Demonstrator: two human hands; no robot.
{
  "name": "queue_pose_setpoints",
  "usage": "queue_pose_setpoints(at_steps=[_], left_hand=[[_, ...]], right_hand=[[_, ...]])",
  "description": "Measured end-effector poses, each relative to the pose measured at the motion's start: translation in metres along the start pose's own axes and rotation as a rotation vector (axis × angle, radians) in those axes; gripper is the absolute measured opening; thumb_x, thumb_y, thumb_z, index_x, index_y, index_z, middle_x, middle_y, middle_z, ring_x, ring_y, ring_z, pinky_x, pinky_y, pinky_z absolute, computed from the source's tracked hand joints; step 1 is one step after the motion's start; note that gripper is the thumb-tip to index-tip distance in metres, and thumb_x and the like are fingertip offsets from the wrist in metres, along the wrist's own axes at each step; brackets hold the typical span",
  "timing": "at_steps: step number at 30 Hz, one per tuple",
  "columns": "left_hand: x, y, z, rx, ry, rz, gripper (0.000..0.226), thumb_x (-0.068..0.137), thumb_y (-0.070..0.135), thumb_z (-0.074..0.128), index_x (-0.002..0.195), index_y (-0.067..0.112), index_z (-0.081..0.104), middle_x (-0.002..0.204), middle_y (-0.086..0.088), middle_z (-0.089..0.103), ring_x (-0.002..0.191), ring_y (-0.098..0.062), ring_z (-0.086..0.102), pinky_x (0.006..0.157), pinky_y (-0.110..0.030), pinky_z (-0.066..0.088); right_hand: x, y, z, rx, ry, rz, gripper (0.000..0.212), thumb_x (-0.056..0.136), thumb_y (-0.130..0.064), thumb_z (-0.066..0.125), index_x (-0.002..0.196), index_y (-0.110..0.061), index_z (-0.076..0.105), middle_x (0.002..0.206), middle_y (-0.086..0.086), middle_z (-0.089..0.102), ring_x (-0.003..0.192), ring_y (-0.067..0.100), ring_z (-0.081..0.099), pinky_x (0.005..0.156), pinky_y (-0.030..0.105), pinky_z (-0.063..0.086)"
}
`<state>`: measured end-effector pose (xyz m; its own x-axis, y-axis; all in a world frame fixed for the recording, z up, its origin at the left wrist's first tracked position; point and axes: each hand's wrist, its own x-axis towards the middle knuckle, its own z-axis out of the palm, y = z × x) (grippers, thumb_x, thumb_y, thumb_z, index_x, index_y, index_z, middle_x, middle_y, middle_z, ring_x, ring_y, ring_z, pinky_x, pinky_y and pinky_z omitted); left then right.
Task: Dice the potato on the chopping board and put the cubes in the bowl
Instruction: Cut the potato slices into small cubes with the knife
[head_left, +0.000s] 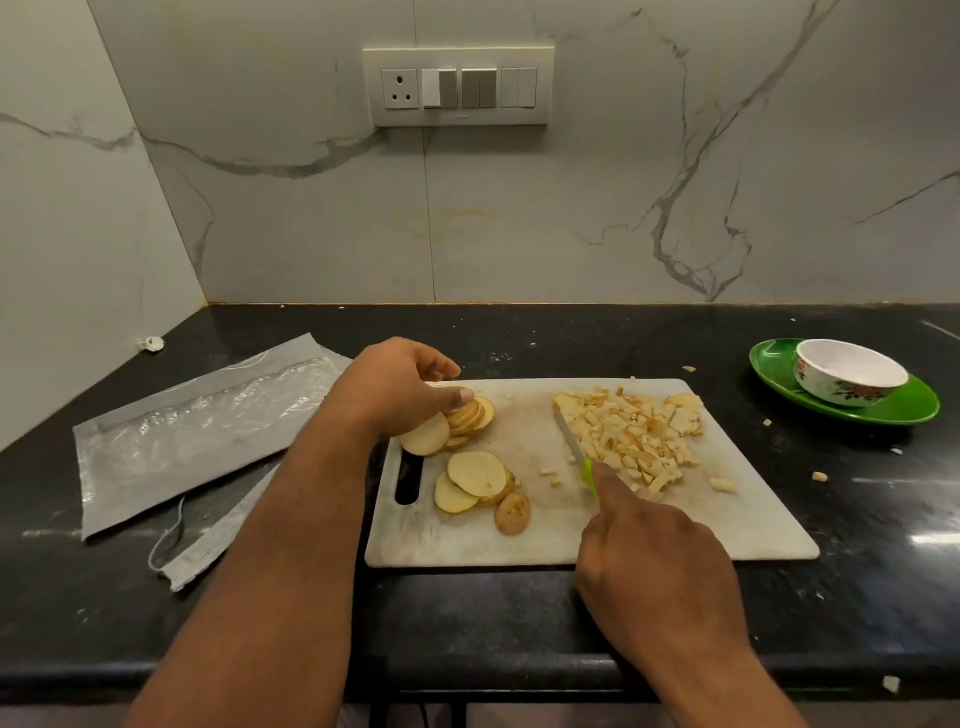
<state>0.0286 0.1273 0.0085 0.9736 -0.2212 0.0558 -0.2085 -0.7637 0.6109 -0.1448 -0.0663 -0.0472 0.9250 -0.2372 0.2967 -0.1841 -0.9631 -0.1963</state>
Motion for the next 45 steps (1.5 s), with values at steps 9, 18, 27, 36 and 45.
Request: queue_pose_setpoints(at_steps=[9,18,27,36,45], left_hand=[[-0.018,0.012,0.003,0.328,-0.486,0.17,0.062,0.06,0.049,0.096,0.116,0.054,0.071,0.169,0.021,0.014,0.158,-0.019,-0.009,0.123,-0.064,0.011],[-0.018,0.015,0.005,0.255,-0.379,0.227,0.042,0.06,0.041,0.098,0.09,0.032,0.072,0.147,0.017,0.039,0.132,-0.01,0.034,0.101,-0.033,0.038],[-0.007,0.024,0.024,0.002,0.028,0.34,0.017,0.081,0.05,0.079,0.072,0.038,0.072,0.135,0.018,0.055,0.127,-0.001,0.039,0.095,-0.024,0.037],[0.01,0.019,0.043,0.182,0.085,0.348,0.028,0.094,0.054,0.064,0.097,0.031,0.079,0.142,0.013,0.053,0.14,-0.013,0.032,0.116,-0.056,0.03],[0.008,0.021,0.052,0.337,-0.007,0.264,0.055,0.088,0.068,0.065,0.136,0.041,0.064,0.16,0.016,0.035,0.155,-0.016,0.01,0.123,-0.069,0.003]], right_hand=[[0.0,0.001,-0.002,0.014,-0.022,-0.042,0.059,0.101,-0.034,0.029,0.159,-0.03,0.018,0.111,-0.007,0.066,0.086,0.014,0.057,0.07,0.032,0.04],[0.0,0.001,-0.004,0.048,0.001,-0.025,0.057,0.101,-0.036,0.029,0.158,-0.033,0.021,0.103,-0.006,0.067,0.077,0.013,0.048,0.067,0.032,0.036],[-0.002,0.0,-0.003,0.115,0.038,-0.075,0.058,0.101,-0.037,0.03,0.158,-0.033,0.021,0.096,-0.007,0.066,0.078,0.011,0.054,0.065,0.03,0.037],[-0.05,0.002,-0.002,0.134,-0.026,-0.105,0.056,0.081,-0.033,0.054,0.136,-0.032,0.062,0.061,-0.013,0.058,0.049,0.007,0.051,0.048,0.023,0.035],[-0.035,0.016,-0.026,0.116,-0.101,0.034,0.057,0.102,-0.044,0.025,0.157,-0.045,0.007,0.087,-0.011,0.049,0.082,0.008,0.049,0.077,0.025,0.04]])
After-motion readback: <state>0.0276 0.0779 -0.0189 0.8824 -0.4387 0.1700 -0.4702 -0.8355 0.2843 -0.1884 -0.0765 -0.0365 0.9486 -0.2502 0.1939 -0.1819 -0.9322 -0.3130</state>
